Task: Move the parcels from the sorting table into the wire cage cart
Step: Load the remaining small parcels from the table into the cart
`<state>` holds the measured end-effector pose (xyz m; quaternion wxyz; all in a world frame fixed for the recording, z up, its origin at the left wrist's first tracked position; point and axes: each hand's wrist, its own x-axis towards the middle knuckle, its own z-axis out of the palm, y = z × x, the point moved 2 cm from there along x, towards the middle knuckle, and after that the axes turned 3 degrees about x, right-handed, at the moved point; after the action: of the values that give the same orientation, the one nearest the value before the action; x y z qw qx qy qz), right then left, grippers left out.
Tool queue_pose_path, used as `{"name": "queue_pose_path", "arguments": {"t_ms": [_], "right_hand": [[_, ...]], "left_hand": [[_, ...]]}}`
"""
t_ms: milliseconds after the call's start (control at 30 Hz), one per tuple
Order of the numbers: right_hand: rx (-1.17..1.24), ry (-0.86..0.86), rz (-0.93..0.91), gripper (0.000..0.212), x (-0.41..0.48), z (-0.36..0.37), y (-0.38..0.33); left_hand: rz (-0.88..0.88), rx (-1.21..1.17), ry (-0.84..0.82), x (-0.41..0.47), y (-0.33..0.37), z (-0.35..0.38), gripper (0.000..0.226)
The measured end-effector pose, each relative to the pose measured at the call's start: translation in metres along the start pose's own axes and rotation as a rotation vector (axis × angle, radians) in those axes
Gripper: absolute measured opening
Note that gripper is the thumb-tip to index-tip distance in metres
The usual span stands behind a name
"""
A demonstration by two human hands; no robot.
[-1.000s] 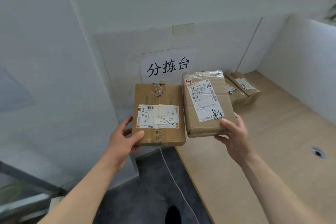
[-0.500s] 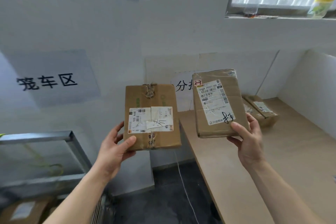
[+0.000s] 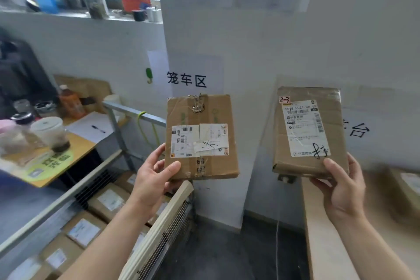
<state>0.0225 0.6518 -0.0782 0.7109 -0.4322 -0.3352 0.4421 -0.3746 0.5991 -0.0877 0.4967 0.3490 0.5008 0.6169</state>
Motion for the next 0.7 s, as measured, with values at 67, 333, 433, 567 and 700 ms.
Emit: {"name": "queue_pose_path", "arguments": {"t_ms": [67,333,433,567,700], "right_hand": [[0.01,-0.045,0.031,0.038,-0.003,0.014,0.011],[0.044,-0.302,0.173,0.036,-0.049,0.099,0.047],[0.055,-0.379,0.209,0.038,-0.08,0.139,0.052],[0.06,-0.48,0.249,0.036,-0.129,0.191,0.056],[0.055,-0.591,0.258,0.036,-0.194,0.243,0.065]], "left_hand": [[0.027,-0.022,0.048,-0.024,0.006,-0.022,0.061],[0.113,-0.026,0.313,-0.112,0.027,-0.117,0.06],[0.158,-0.037,0.4,-0.149,0.033,-0.162,0.061],[0.176,-0.02,0.493,-0.193,0.042,-0.22,0.059],[0.193,-0.034,0.571,-0.241,0.052,-0.284,0.05]]}}
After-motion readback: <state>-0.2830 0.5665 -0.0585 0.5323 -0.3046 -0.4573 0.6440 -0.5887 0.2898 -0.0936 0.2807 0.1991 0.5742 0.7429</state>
